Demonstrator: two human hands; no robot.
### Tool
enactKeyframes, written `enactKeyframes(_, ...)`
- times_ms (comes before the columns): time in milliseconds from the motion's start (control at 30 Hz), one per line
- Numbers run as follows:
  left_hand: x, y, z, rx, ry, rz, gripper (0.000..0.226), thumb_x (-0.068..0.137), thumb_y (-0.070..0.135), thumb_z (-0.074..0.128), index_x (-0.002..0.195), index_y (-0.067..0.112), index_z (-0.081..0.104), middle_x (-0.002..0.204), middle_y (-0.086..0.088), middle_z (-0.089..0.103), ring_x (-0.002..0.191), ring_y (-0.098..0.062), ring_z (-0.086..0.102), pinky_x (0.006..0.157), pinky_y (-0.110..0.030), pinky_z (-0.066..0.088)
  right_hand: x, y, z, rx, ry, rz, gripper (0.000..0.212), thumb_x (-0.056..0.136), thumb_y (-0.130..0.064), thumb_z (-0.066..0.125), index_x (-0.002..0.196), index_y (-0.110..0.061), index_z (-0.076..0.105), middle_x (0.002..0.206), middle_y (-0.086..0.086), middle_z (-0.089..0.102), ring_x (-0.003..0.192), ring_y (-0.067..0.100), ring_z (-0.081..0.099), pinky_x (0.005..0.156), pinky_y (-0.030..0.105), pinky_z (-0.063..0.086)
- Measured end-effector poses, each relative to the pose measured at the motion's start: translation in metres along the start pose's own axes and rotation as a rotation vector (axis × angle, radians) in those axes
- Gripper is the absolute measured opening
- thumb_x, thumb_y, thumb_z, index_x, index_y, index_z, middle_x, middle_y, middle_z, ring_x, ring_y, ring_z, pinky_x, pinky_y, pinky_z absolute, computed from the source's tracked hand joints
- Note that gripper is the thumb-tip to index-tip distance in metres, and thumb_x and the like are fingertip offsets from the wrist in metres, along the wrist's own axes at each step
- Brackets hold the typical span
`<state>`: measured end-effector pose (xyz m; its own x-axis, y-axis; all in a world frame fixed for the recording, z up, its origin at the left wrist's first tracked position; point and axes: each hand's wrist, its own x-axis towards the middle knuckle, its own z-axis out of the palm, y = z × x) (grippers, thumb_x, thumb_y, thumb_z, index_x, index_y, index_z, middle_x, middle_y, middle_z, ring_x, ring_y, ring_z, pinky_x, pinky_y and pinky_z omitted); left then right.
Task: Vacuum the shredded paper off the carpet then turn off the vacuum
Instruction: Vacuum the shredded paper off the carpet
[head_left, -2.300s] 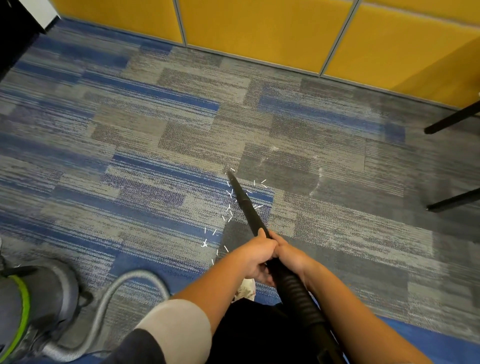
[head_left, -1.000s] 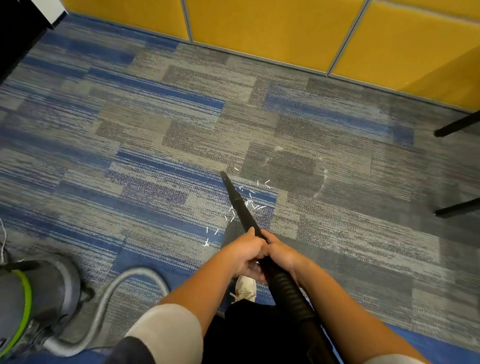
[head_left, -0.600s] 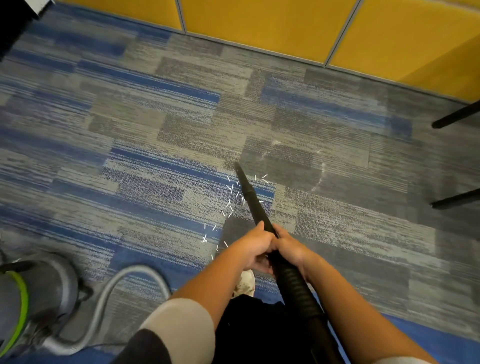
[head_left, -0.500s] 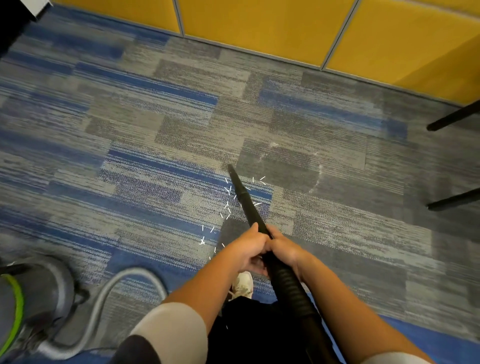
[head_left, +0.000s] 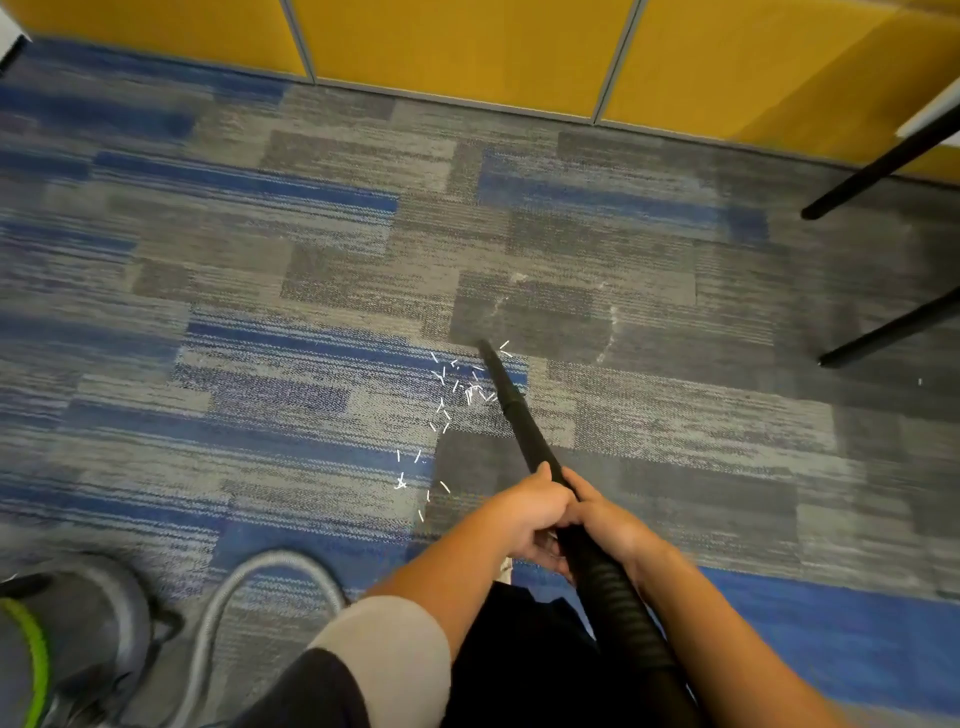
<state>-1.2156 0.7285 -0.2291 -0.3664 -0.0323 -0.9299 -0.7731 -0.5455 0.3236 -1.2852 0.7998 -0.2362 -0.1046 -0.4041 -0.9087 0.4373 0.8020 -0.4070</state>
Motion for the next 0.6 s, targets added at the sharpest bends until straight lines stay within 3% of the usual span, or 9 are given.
enactKeyframes(100, 0.0, -0.004, 0.009, 0.053, -0.025, -0.006, 0.067, 0.097, 0.016, 0.03, 0.151, 0.03, -0.006, 0.081, -0.011, 0.051, 0.055, -0.018, 0.052, 0.039, -0.029, 0.051, -0.007, 0.01, -0.003, 0.041, 0.034, -0.008, 0.076, 0.086, 0.01, 0.037, 0.149, -0.028, 0.021, 0.07, 0.014, 0.059, 0.045, 0.02, 0.053, 0.037, 0.022, 0.042)
enactKeyframes(267, 0.002, -0.007, 0.016, 0.093, -0.031, -0.002, 0.07, 0.095, 0.012, 0.033, 0.151, 0.032, -0.004, 0.087, -0.012, 0.054, 0.056, -0.018, 0.054, 0.048, -0.032, 0.054, -0.011, 0.019, -0.008, 0.041, 0.05, -0.01, 0.076, 0.086, 0.008, 0.038, 0.15, -0.029, 0.019, 0.079, 0.017, 0.063, 0.055, 0.024, 0.055, 0.047, 0.027, 0.045)
enactKeyframes(367, 0.0, -0.008, 0.02, 0.083, -0.045, 0.004, 0.066, 0.097, 0.013, 0.032, 0.151, 0.031, -0.001, 0.091, -0.01, 0.053, 0.059, -0.018, 0.055, 0.049, -0.033, 0.054, -0.017, 0.022, -0.012, 0.052, 0.039, -0.014, 0.075, 0.087, 0.007, 0.037, 0.149, -0.03, 0.018, 0.057, 0.014, 0.06, 0.039, 0.02, 0.053, 0.038, 0.023, 0.043)
enactKeyframes(433, -0.003, -0.008, 0.023, 0.078, -0.054, 0.012, 0.068, 0.097, 0.01, 0.032, 0.151, 0.031, -0.003, 0.089, -0.01, 0.052, 0.058, -0.019, 0.054, 0.048, -0.033, 0.054, -0.02, 0.023, -0.014, 0.055, 0.043, -0.011, 0.075, 0.088, 0.006, 0.037, 0.15, -0.03, 0.017, 0.067, 0.014, 0.06, 0.041, 0.02, 0.054, 0.037, 0.023, 0.043)
enactKeyframes(533, -0.009, -0.01, 0.023, 0.056, -0.046, 0.021, 0.071, 0.097, 0.007, 0.034, 0.151, 0.031, -0.006, 0.085, -0.009, 0.05, 0.056, -0.018, 0.051, 0.059, -0.037, 0.054, -0.017, 0.025, -0.013, 0.024, 0.046, 0.005, 0.075, 0.087, 0.004, 0.039, 0.15, -0.032, 0.016, 0.085, 0.015, 0.06, 0.048, 0.02, 0.057, 0.039, 0.023, 0.044)
enactKeyframes(600, -0.01, -0.011, 0.019, 0.054, -0.036, 0.014, 0.072, 0.096, 0.007, 0.034, 0.151, 0.032, -0.006, 0.088, -0.01, 0.052, 0.059, -0.02, 0.055, 0.061, -0.038, 0.055, -0.014, 0.025, -0.008, -0.003, 0.036, 0.002, 0.076, 0.086, 0.004, 0.039, 0.15, -0.032, 0.017, 0.087, 0.015, 0.059, 0.047, 0.019, 0.057, 0.039, 0.023, 0.044)
